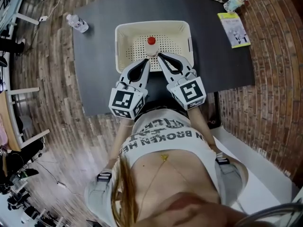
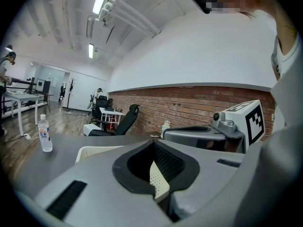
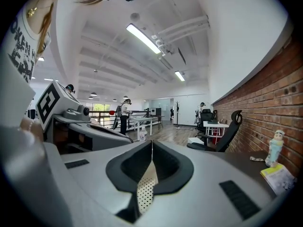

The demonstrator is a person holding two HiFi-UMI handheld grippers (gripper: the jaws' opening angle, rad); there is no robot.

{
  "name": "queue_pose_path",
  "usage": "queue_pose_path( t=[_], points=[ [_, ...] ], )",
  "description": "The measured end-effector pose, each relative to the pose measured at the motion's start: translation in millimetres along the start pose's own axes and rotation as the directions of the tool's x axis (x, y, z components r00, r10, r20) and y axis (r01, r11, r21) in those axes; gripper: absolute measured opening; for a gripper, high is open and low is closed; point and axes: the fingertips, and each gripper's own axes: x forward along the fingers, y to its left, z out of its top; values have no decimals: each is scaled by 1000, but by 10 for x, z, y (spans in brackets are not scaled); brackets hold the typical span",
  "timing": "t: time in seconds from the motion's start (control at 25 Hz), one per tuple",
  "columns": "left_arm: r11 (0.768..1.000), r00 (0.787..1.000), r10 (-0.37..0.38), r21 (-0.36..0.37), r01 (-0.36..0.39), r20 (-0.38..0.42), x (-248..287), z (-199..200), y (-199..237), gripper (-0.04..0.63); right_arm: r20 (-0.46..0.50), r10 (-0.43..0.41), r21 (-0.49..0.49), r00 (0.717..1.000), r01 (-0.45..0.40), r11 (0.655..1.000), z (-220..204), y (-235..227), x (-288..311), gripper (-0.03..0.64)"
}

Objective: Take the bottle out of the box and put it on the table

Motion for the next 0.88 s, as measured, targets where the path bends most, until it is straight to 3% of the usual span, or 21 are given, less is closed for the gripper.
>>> queue_pose_path(
  t=[0.88],
  points=[
    [998,998,10,-56,-14,-67,160,-191,269,0,-100,14,14,995,-13,1000,-430,-256,497,11]
  ],
)
